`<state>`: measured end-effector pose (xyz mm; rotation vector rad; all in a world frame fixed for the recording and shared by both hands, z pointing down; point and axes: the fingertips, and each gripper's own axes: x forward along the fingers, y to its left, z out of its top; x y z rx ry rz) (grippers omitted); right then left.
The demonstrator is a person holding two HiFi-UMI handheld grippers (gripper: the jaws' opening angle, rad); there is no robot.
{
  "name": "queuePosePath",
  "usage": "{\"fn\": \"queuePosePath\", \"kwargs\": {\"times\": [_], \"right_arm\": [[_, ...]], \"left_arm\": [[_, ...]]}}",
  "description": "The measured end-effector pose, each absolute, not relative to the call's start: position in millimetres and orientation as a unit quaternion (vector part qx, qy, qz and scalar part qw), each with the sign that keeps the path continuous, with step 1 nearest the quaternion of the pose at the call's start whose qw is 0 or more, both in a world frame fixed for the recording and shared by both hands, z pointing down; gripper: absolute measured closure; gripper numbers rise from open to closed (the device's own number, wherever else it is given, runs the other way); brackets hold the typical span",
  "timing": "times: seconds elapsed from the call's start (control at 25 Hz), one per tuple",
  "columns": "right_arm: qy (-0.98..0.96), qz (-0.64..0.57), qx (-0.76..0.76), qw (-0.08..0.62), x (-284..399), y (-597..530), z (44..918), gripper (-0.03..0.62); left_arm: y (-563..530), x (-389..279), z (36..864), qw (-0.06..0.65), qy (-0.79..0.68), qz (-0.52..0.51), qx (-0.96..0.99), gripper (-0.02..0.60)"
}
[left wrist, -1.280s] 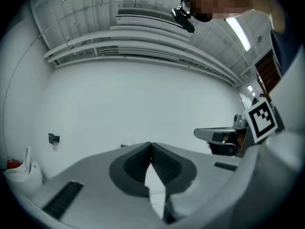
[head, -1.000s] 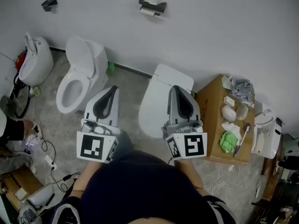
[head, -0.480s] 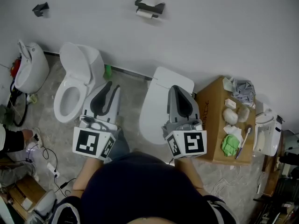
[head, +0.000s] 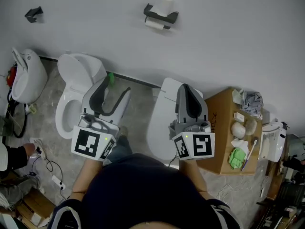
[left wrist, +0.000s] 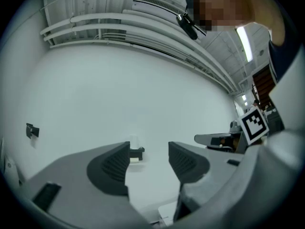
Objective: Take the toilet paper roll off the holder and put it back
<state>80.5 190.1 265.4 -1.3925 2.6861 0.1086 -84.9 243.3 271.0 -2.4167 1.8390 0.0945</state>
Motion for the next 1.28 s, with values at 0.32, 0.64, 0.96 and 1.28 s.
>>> {"fn": "queuePosePath", "kwargs": {"times": [0.32, 0.64, 0.96, 1.28], "right_arm": [[0.866, 0.021, -0.495, 0.065, 41.8, 123.9, 269.5, 0.577], [0.847, 0.025, -0.527, 0.07, 18.1, 94.9, 271.2, 0.577], [0.826, 0.032, -0.561, 0.047, 18.5, 90.9, 276.9, 0.578], [0.811, 0.026, -0.583, 0.034, 31.7, 88.6, 281.7, 0.577]], "left_arm": [[175.0, -127.5, 272.5, 0.056, 0.572, 0.023, -0.818, 0.334], [132.5, -159.0, 273.6, 0.056, 0.54, 0.039, -0.839, 0.334], [111.2, -164.1, 277.7, 0.045, 0.509, 0.057, -0.858, 0.334], [95.5, -152.0, 284.3, 0.038, 0.497, 0.053, -0.865, 0.334]]}}
